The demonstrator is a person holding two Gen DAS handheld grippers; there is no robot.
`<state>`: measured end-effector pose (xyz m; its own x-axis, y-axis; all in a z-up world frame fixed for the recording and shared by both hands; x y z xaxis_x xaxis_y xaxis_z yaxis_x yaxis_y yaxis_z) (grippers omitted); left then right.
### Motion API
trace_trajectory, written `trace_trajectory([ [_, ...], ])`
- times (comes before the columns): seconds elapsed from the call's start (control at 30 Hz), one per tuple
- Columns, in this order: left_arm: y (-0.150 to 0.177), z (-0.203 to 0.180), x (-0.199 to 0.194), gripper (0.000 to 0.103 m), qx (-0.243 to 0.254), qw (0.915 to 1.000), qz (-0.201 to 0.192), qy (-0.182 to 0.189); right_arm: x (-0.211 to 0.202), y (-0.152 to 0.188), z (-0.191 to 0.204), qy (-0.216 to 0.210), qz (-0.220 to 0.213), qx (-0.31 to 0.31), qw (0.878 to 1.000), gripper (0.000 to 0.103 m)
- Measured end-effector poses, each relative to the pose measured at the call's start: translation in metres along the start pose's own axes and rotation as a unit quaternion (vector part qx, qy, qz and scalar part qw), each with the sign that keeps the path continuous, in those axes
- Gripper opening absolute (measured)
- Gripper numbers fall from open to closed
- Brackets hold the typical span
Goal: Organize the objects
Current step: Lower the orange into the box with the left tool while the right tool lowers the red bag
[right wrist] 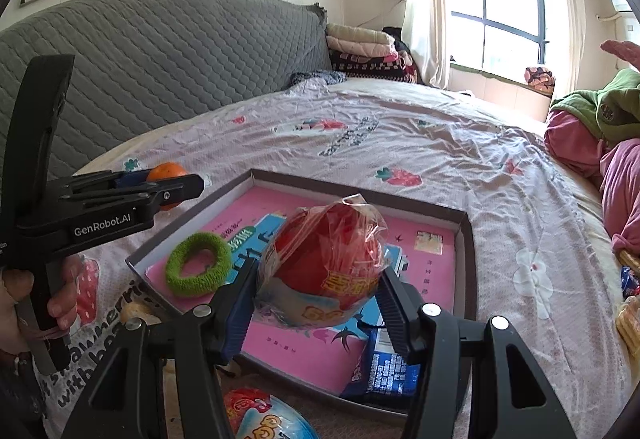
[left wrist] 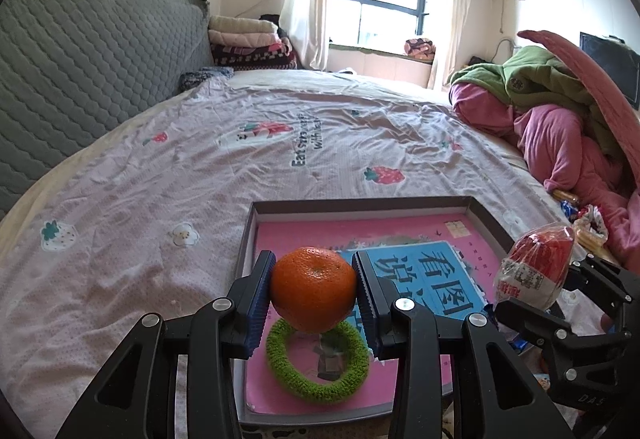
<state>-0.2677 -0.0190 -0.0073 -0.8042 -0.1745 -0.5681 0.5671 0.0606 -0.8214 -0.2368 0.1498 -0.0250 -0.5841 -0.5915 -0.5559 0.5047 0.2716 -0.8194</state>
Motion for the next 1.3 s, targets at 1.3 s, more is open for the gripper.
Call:
trace_trajectory([
  [1.3, 0.021, -0.066, 0.056, 0.04, 0.08, 0.9923, 0.082, 0.045, 0.037, 0.034, -0.007, -0.021, 0.099, 0.039, 0.994, 0.058],
])
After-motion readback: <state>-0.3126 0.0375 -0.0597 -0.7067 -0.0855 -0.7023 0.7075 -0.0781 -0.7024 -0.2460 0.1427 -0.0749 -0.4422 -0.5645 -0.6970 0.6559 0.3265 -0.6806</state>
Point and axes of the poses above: each gripper's, at about its wrist camera, not at the fingertips, and x roughly the way its jaws point, z to its left, y to its underside, the point moved 5 cm from there along x, roughly the way its jaws point, and after that the axes turned 13 degrees about -y, right-handed, at the moved point
